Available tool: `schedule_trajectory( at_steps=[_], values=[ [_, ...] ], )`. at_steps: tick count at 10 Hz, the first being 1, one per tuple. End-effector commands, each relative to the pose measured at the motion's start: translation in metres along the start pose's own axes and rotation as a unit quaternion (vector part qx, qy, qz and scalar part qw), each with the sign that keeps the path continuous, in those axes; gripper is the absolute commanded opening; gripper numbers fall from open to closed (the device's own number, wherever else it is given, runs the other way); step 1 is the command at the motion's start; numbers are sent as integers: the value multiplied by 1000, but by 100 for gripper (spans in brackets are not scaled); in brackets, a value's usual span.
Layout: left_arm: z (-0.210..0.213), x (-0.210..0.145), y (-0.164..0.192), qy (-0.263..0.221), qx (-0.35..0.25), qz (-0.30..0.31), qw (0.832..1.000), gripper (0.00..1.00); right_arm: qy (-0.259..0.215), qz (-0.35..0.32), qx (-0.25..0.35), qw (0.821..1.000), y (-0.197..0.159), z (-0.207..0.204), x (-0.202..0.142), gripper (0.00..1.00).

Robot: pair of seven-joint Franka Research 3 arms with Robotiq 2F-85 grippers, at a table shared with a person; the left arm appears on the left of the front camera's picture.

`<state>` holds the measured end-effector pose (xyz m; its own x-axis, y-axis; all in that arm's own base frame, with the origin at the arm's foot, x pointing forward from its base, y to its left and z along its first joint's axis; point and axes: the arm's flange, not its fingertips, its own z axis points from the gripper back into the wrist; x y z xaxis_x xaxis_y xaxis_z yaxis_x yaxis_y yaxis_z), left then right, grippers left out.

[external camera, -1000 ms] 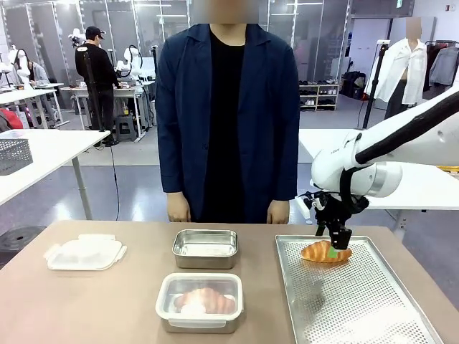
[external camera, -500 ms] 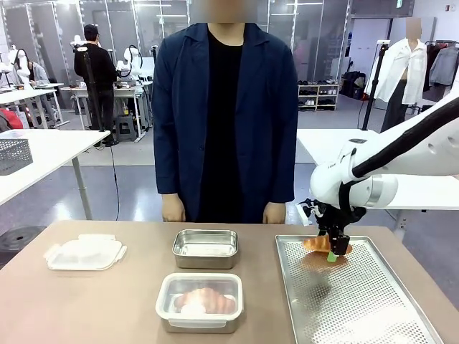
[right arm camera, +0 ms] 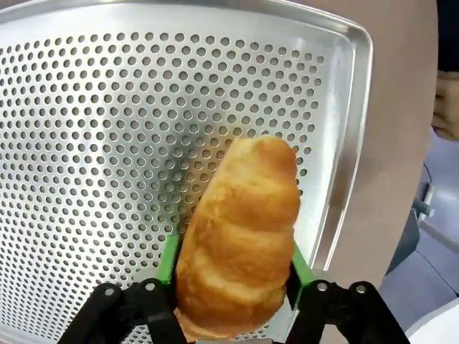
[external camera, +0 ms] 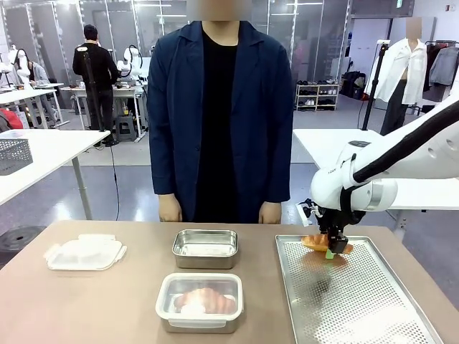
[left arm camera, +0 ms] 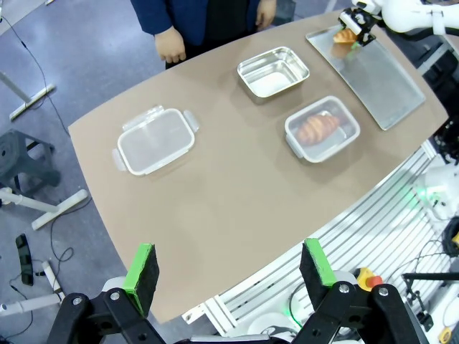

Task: Place the bread into the airtight container.
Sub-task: Pick up a Butter Roll and place it into an empty Airtight Container.

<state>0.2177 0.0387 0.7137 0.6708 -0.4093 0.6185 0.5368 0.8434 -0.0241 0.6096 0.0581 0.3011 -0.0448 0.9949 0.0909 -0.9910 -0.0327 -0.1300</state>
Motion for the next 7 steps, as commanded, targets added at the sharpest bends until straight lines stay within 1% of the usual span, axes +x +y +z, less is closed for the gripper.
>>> schedule_trajectory(
  at_steps=[1,2,3,4,5,6,7],
  values=[
    [0,1,0,-1,-3,-4,1000,100,4,-17,6,1000,7,-1,-3,40],
    [0,1,0,-1,-3,-4,1000,100,2,-20,3,1000,7,1,-3,36],
    [0,1,0,-1,-3,-4,1000,100,3,-20,1,1000,7,5,-3,20],
    [0,1,0,-1,-3,-4,1000,100,1,-21,6,1000,7,17,-3,16],
    [0,1,0,-1,-3,-4,1000,100,-13,-29,19,999,8,35,1,2],
    [0,1,0,-1,-3,-4,1000,100,-35,-15,8,999,14,70,14,2],
    [0,1,0,-1,-3,-4,1000,100,-37,-6,11,999,20,104,37,2]
  ],
)
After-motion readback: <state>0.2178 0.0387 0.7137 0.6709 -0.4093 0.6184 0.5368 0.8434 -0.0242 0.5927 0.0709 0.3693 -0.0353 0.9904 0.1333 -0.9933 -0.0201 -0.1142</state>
